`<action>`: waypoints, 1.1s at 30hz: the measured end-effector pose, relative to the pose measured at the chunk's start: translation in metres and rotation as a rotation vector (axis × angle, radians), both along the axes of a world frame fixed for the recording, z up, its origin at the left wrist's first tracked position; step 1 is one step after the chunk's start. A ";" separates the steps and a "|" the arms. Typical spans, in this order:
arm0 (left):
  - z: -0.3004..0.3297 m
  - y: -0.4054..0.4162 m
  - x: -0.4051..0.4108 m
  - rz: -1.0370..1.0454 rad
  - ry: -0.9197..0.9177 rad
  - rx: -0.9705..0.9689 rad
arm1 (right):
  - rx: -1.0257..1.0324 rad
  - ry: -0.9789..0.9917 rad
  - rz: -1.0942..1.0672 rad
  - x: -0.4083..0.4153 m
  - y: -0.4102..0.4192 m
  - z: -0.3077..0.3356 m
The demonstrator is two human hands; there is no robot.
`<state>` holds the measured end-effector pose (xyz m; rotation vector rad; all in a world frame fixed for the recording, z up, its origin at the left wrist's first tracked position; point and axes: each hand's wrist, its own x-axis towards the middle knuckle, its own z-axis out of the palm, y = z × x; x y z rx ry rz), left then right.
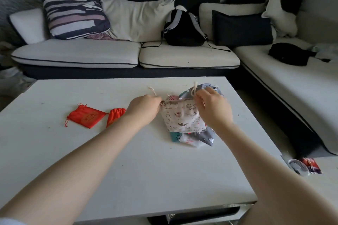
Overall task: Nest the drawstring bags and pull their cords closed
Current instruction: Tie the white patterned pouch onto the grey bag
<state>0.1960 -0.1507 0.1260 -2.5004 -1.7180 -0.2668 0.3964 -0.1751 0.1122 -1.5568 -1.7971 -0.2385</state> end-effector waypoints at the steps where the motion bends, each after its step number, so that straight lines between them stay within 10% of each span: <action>1: 0.000 -0.001 0.000 0.016 0.010 0.005 | 0.106 -0.175 -0.012 0.002 0.001 -0.003; 4: -0.002 -0.003 0.000 0.041 -0.205 -0.016 | 0.093 -0.226 0.010 0.000 0.000 -0.004; 11: 0.003 -0.008 0.009 0.188 -1.108 -0.513 | -0.690 1.726 0.169 0.012 0.005 0.007; 17: -0.007 0.003 0.000 0.464 -1.562 -0.499 | -0.416 2.206 0.326 0.023 0.006 -0.002; 22: -0.018 0.000 0.001 0.483 -1.593 -0.616 | -0.465 1.870 0.152 0.020 0.004 -0.011; 33: 0.025 -0.012 0.019 -0.209 -0.543 -0.003 | -0.674 0.782 0.395 -0.033 -0.016 0.032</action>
